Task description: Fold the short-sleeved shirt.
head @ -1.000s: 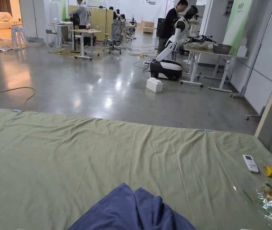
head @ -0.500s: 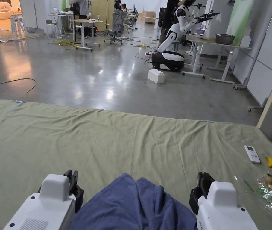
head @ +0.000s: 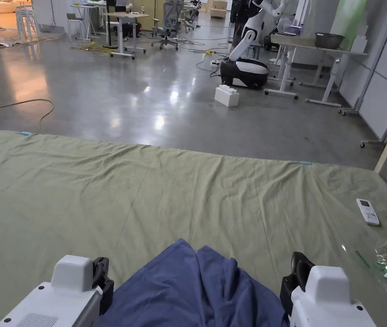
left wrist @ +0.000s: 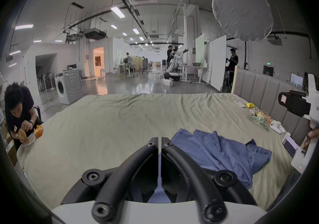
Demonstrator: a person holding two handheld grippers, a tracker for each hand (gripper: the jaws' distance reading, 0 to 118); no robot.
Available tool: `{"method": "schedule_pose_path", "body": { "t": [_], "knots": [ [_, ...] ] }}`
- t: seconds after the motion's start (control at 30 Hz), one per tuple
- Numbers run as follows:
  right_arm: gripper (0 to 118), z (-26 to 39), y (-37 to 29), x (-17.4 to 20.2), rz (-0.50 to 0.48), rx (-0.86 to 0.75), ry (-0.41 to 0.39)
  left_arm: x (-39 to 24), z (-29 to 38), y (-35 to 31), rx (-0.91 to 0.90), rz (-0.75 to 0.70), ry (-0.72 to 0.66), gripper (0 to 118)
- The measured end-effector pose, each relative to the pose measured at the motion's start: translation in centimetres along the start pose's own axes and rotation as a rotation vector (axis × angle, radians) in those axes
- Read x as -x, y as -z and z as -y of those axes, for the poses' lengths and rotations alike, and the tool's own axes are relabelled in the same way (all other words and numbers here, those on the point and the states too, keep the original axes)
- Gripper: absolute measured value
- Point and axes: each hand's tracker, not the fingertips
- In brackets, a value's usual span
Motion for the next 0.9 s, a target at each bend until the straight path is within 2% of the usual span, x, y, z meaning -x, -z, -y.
{"method": "schedule_pose_path", "body": {
  "t": [0.2,0.47,0.53,0.6,0.67,0.7,0.9],
  "knots": [
    [0,2.1,1.5,-1.0,0.001,0.073,0.000,1.6,0.0,4.8,0.146,0.035,-0.009,3],
    [0,4.7,3.2,-2.6,0.015,0.153,0.004,0.4,-0.7,16.3,0.332,0.122,0.043,5],
    [0,5.2,3.6,-3.2,0.025,0.171,0.000,-0.2,-0.9,19.5,0.341,0.122,0.051,19],
    [0,5.7,4.0,-3.8,0.033,0.193,0.006,-0.9,-1.1,22.9,0.394,0.142,0.060,60],
    [0,6.5,4.2,-4.6,0.046,0.252,0.032,-2.1,-1.1,25.9,0.454,0.172,0.091,87],
    [0,6.6,4.3,-4.9,0.048,0.235,0.017,-2.5,-1.1,27.2,0.459,0.174,0.101,91],
    [0,8.4,4.7,-6.5,0.084,0.288,0.010,-5.6,-0.5,34.6,0.511,0.210,0.141,92]
  ]
}}
